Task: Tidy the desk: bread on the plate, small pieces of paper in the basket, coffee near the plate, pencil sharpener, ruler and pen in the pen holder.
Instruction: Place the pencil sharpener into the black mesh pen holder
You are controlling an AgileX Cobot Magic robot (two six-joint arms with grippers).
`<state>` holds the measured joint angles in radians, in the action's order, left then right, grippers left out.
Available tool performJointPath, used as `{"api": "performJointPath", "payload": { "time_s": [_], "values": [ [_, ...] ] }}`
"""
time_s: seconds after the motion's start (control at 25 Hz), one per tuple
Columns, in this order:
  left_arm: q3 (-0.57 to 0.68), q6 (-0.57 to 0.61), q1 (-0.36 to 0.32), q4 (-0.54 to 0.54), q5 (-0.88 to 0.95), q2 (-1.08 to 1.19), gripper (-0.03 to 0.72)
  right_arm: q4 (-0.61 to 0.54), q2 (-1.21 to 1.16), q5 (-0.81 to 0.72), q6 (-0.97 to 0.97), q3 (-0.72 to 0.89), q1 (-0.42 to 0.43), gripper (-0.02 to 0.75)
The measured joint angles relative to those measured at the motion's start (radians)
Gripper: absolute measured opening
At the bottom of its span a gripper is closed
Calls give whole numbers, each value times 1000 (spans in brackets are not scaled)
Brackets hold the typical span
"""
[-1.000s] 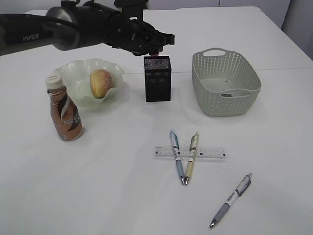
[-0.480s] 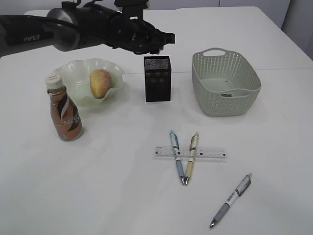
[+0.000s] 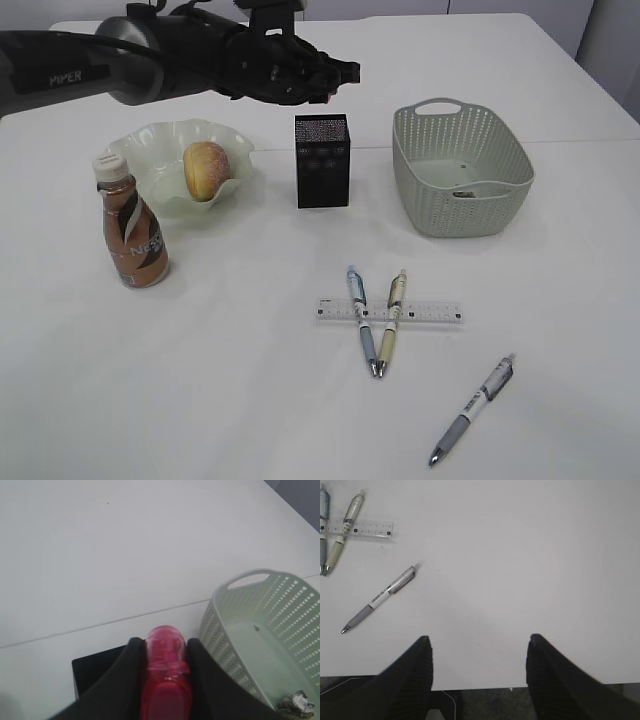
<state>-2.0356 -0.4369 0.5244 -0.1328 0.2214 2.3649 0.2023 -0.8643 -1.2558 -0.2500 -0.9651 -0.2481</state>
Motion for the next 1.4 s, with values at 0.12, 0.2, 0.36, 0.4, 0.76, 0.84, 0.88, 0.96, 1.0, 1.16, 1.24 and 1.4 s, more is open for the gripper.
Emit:
{"api": "performJointPath", "payload": {
  "time_s": [0.12,0.2,0.36,0.4,0.76,0.84,0.88,0.96,1.0,1.16,1.24,1.4],
  "values": [
    [0,0,0,-2,11,0,161,0,0,0,0,0,0,467],
    [0,0,0,-14,26,0,161,0,0,0,0,0,0,467],
    [0,0,0,-23,40,9,161,0,0,0,0,0,0,467],
    [0,0,0,-23,42,14,161,0,0,0,0,0,0,467],
    [0,0,0,-37,54,40,161,0,0,0,0,0,0,467],
    [0,0,0,-38,54,46,161,0,0,0,0,0,0,467],
    [0,0,0,-40,54,49,161,0,0,0,0,0,0,467],
    [0,0,0,-40,54,52,161,0,0,0,0,0,0,467],
    [0,0,0,-40,54,52,161,0,0,0,0,0,0,467],
    [0,0,0,-46,54,52,162,0,0,0,0,0,0,467],
    [0,0,0,-48,54,52,162,0,0,0,0,0,0,467],
    [0,0,0,-68,54,52,167,0,0,0,0,0,0,467]
  ]
}}
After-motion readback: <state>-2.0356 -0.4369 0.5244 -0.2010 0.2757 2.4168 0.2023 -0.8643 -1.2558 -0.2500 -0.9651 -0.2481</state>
